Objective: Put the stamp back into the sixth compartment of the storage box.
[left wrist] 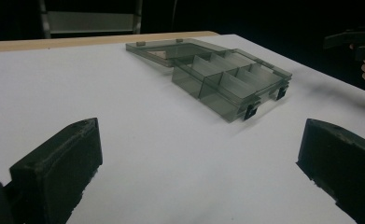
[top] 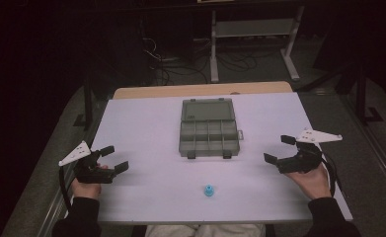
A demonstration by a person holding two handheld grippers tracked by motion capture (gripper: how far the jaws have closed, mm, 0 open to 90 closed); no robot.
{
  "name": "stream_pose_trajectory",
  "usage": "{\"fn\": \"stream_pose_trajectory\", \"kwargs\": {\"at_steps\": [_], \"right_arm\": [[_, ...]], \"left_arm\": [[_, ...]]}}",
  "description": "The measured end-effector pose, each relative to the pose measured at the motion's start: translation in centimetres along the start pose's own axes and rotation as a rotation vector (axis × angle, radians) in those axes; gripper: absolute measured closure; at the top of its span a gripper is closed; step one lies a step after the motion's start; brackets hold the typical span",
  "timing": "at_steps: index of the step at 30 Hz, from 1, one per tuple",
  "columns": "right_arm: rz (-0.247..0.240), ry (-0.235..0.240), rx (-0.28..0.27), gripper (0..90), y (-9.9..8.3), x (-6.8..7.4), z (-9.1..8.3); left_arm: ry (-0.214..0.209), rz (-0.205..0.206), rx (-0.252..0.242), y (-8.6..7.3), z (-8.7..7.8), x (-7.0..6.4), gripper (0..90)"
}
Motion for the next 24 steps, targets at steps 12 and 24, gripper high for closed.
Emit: {"fn": "stream_pose_trajectory", "kwargs": {"at_steps": [12, 24], "right_arm": [[0.005, 0.020, 0.011, 0.4, -0.05, 0.35, 0.04], [0.002, 0.028, 0.057, 0.4, -0.08, 0.94, 0.46]], "left_arm": [[0.003, -0.005, 0.002, -0.02, -0.02, 0.05, 0.0], [0.001, -0.004, 0.002, -0.04, 0.03, -0.01, 0.0]]}}
Point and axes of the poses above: each handheld gripper's, and its own axes: z roughly forward along the jaws, y roughly out of its top, x roughly to its left, the point moved 2 cm from there along z, roughly forward along the jaws, and after that the axes turned 11 degrees about -x, right-handed, at the moved point
